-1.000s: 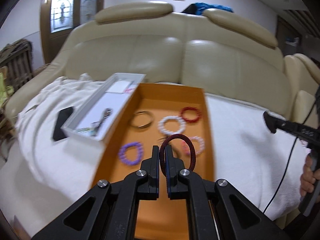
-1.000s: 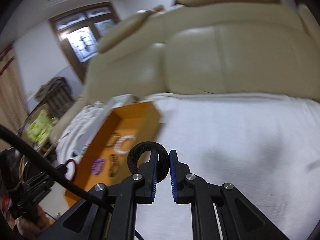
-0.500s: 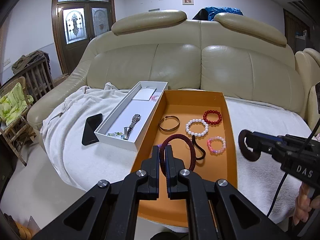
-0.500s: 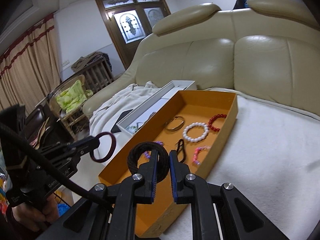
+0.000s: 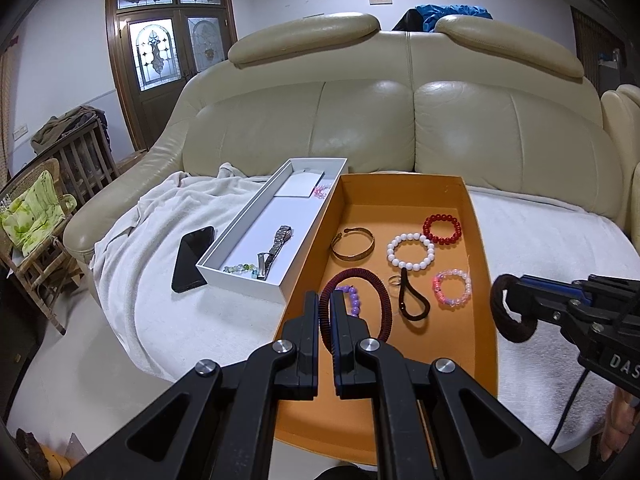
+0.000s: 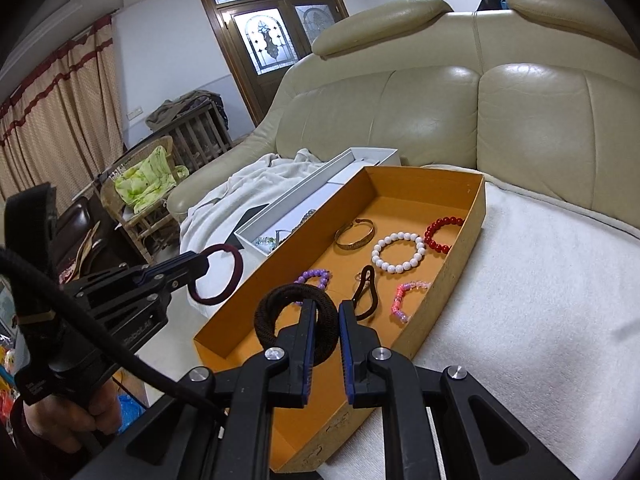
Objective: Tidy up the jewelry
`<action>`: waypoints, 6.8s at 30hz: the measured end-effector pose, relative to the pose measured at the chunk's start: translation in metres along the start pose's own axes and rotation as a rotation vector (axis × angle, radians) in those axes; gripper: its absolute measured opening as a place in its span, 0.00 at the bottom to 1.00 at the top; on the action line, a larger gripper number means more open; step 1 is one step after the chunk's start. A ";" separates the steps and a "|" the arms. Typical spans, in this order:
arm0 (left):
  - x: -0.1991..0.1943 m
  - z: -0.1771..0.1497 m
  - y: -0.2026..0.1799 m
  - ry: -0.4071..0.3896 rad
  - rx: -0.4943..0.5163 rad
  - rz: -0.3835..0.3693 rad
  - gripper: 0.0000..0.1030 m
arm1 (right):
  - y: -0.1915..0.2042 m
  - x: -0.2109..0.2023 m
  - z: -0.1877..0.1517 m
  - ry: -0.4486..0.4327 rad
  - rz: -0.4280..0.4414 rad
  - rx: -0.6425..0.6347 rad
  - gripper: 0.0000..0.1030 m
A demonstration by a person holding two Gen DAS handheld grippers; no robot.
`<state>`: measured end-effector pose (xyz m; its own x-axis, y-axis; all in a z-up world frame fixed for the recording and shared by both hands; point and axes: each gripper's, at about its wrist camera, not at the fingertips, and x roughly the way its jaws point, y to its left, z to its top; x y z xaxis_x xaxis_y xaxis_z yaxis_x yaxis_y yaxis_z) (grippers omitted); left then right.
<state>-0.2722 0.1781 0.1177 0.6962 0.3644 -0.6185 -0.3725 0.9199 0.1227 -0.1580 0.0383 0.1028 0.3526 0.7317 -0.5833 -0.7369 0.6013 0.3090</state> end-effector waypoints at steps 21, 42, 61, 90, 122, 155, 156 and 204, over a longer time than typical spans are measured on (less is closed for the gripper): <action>0.018 -0.004 0.001 0.031 0.005 0.020 0.05 | 0.010 0.014 -0.006 0.053 0.013 -0.048 0.12; 0.042 -0.012 -0.006 0.087 0.022 0.022 0.05 | 0.012 0.026 -0.013 0.099 -0.005 -0.079 0.12; 0.057 -0.017 -0.012 0.130 0.054 0.051 0.05 | 0.009 0.032 -0.017 0.122 -0.044 -0.094 0.13; 0.050 -0.011 -0.014 0.118 0.059 0.101 0.65 | -0.009 0.026 -0.011 0.119 -0.073 0.016 0.19; -0.075 0.034 -0.005 -0.067 -0.016 0.298 0.84 | 0.020 -0.083 0.007 -0.121 -0.248 -0.084 0.68; -0.223 0.025 0.007 -0.253 -0.014 0.306 0.94 | 0.126 -0.215 -0.004 -0.161 -0.353 -0.100 0.73; -0.224 0.025 0.008 -0.256 -0.013 0.307 0.94 | 0.128 -0.215 -0.005 -0.159 -0.351 -0.101 0.73; -0.260 0.012 0.039 -0.288 -0.053 0.333 0.95 | 0.176 -0.235 -0.003 -0.204 -0.346 -0.144 0.74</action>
<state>-0.4602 0.1207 0.2920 0.6724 0.6724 -0.3095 -0.6312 0.7393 0.2347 -0.3720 -0.0288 0.2917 0.6894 0.5523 -0.4688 -0.6234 0.7819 0.0045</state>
